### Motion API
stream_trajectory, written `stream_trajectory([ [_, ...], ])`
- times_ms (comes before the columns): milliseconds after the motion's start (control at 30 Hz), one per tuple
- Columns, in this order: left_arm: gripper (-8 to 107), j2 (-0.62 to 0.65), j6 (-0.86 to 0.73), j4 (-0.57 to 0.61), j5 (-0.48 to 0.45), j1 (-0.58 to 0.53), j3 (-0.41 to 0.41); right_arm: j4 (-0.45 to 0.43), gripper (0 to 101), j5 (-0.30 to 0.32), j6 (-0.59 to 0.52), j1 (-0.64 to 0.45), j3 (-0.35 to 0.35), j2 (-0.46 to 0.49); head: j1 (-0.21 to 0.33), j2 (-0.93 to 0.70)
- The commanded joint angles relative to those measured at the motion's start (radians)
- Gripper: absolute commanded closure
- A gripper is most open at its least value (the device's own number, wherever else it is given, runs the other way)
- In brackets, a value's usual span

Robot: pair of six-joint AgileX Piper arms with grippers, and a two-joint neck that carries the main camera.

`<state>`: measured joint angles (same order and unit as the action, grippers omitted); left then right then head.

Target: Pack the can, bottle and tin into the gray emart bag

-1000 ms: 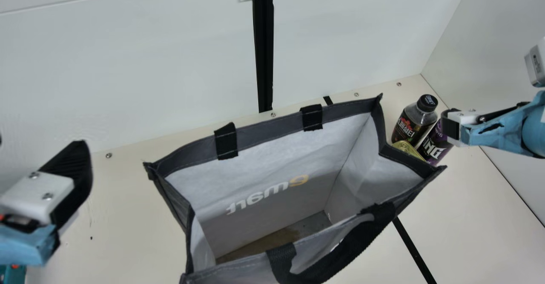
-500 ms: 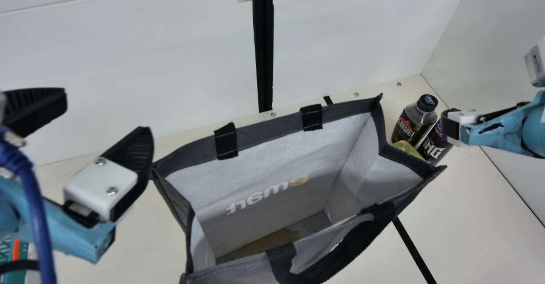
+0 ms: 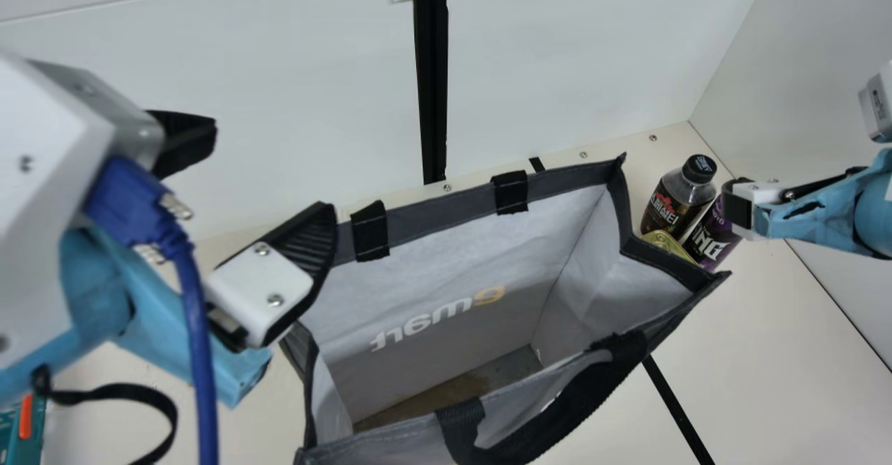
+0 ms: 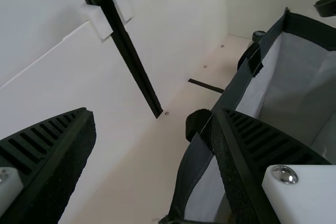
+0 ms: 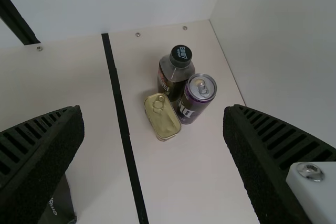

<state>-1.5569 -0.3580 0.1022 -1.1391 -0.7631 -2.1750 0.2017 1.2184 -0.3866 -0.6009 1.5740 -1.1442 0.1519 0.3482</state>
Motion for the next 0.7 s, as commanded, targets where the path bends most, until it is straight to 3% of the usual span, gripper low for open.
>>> stream_trajectory([
  [0, 9, -0.024, -0.028, 0.029, -0.019, 0.004, -0.030, 0.000, 10, 0.000, 0.000, 0.000, 0.000, 0.000, 0.023, 0.001],
  [233, 9, -0.102, -0.100, 0.112, -0.081, 0.020, -0.117, 0.000, 10, 0.000, 0.000, 0.000, 0.000, 0.000, 0.023, 0.001],
  [667, 9, -0.161, -0.194, 0.201, -0.081, 0.027, -0.097, 0.000, 10, 0.000, 0.000, 0.000, 0.000, 0.000, 0.023, 0.001],
])
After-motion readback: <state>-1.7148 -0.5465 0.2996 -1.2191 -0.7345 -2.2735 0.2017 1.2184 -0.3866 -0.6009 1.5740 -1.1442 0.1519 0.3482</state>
